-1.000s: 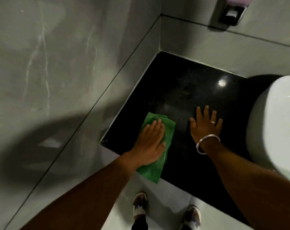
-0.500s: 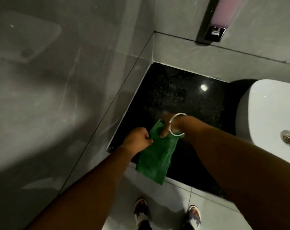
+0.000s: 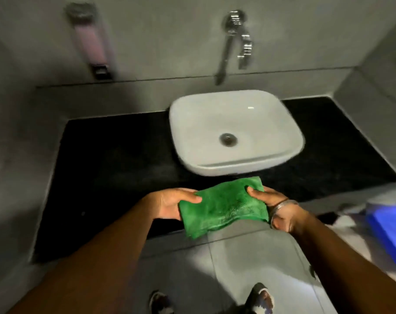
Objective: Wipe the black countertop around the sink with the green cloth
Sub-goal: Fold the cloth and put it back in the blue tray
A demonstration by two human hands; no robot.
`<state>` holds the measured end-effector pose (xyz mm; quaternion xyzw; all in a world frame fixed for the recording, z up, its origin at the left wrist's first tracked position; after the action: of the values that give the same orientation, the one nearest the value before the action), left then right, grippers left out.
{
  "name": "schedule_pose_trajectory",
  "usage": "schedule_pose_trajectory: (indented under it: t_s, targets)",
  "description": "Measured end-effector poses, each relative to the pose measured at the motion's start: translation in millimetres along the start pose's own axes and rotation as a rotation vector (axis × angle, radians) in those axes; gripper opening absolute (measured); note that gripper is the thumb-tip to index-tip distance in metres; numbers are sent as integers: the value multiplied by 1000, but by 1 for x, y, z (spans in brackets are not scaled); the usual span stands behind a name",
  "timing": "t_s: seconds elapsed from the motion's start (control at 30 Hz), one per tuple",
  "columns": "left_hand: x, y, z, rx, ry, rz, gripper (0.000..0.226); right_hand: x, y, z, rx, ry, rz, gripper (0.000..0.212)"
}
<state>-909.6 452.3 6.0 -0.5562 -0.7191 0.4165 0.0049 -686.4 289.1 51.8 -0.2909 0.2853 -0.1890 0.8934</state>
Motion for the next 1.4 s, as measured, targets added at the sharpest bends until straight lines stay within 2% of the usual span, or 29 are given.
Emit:
schedule_pose_trajectory:
  t_s: [0.2, 0.33, 0.47, 0.67, 0.77, 0.87, 0.97, 1.13, 1.27, 1.4]
  targets:
    - [-192, 175, -27, -56, -35, -103, 29, 216, -121, 31, 91, 193, -346, 16]
    - [-325, 285, -46, -77, 121, -190, 17, 350, -189, 44, 121, 304, -506, 21]
    - [-416, 361, -61, -88, 353, -282, 19, 443, -232, 44, 166, 422, -641, 19]
    - [-519, 461, -82, -147, 644, -264, 23, 553, -256, 40, 235, 522, -966, 28]
    - [-552, 521, -80, -153, 784, -245, 24, 603, -254, 34, 186, 419, -1150, 23]
    - [-566, 588, -69, -124, 941, -203, 26, 657, -238, 22, 101, 336, -1228, 19]
    - [-568, 658, -54, -62, 1116, -212, 29, 703, -212, 14, -17, 217, -1247, 16]
    - [-567, 742, -19, 70, 1409, -94, 39, 749, -164, 9, -290, 7, -1229, 23]
    - [-564, 766, 5, 188, 1511, -29, 41, 761, -141, 4, -408, -16, -1252, 26]
    - [-571, 764, -8, 217, 1690, -73, 51, 758, -148, 9, -477, -105, -1268, 22]
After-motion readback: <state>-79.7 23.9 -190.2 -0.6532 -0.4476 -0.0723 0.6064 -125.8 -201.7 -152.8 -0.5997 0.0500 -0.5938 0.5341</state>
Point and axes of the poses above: each hand's wrist, its own y-axis towards the middle knuckle, its own x-axis out of the back of the hand, z = x × y, the point moved 2 cm from there along y, towards the middle knuckle, and after that the axes turned 6 degrees about y, right-handed, at the moved point
